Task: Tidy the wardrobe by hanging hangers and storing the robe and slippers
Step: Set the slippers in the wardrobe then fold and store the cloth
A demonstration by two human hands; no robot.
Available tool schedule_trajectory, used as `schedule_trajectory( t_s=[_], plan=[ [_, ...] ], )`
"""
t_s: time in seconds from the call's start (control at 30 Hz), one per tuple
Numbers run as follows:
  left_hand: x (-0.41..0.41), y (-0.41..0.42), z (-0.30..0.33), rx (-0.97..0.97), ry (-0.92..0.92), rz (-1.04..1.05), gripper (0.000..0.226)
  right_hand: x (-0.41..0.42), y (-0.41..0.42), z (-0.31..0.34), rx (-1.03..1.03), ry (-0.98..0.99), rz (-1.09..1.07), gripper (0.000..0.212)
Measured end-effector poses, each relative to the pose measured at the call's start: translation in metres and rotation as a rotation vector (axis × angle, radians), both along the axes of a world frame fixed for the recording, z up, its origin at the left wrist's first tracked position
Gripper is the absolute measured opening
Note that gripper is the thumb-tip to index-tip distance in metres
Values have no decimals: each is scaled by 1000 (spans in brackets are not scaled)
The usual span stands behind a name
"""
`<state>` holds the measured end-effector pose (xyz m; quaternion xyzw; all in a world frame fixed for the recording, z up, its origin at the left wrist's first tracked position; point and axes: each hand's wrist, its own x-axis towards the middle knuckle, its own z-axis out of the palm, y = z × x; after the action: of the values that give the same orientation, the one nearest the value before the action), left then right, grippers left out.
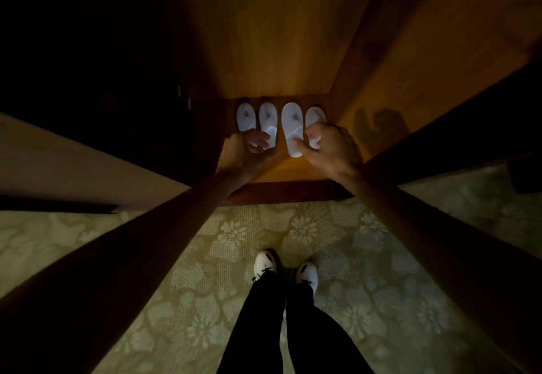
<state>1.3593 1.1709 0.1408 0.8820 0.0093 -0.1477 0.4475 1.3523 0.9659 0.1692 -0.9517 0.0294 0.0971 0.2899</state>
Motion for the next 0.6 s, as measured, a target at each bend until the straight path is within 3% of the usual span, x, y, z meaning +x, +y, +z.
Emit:
schedule_trajectory(
  t_s=[0.17,0.33,0.43,0.6],
  plan=[
    [-41,20,120,-90,-57,105,10,-38,17,93,280,-33,-2,40],
    [-68,45,218,-317,-6,347,27,-58,48,167,440,-70,63,22],
    [-80,70,257,-328,-39,390,32,-65,78,204,507,-108,111,6],
    [-98,129,300,-280,-143,346,25,-69,146,249,453,-175,200,11]
  ],
)
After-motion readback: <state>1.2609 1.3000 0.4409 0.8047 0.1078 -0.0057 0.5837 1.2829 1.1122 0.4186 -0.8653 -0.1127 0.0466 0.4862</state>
